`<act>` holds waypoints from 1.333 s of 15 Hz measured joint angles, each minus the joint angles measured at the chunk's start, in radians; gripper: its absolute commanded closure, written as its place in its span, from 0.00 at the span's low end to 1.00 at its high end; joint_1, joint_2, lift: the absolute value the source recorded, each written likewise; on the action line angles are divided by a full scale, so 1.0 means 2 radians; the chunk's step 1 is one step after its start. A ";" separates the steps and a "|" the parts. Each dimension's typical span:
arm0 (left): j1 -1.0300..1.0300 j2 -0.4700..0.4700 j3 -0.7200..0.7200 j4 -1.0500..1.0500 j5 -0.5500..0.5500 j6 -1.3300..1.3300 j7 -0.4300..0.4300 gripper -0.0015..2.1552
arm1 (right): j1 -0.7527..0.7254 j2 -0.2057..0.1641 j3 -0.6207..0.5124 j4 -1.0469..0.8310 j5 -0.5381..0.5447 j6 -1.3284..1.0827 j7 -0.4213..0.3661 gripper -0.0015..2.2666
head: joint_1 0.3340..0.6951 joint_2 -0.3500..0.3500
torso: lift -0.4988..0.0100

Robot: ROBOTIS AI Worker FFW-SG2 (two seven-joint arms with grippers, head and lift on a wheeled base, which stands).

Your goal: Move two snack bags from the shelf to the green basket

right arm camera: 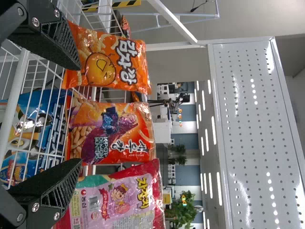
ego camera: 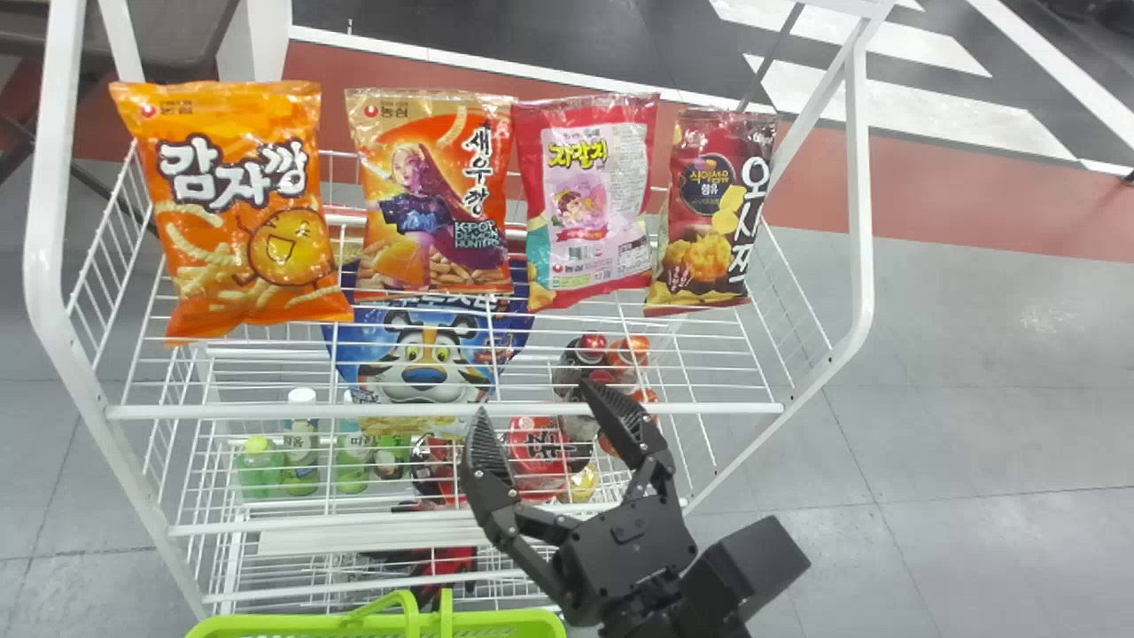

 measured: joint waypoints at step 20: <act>-0.017 0.002 -0.009 0.027 -0.011 -0.001 -0.002 0.96 | -0.195 0.063 0.058 0.108 0.005 0.105 0.001 0.06 | 1.00 0.13 | 0.95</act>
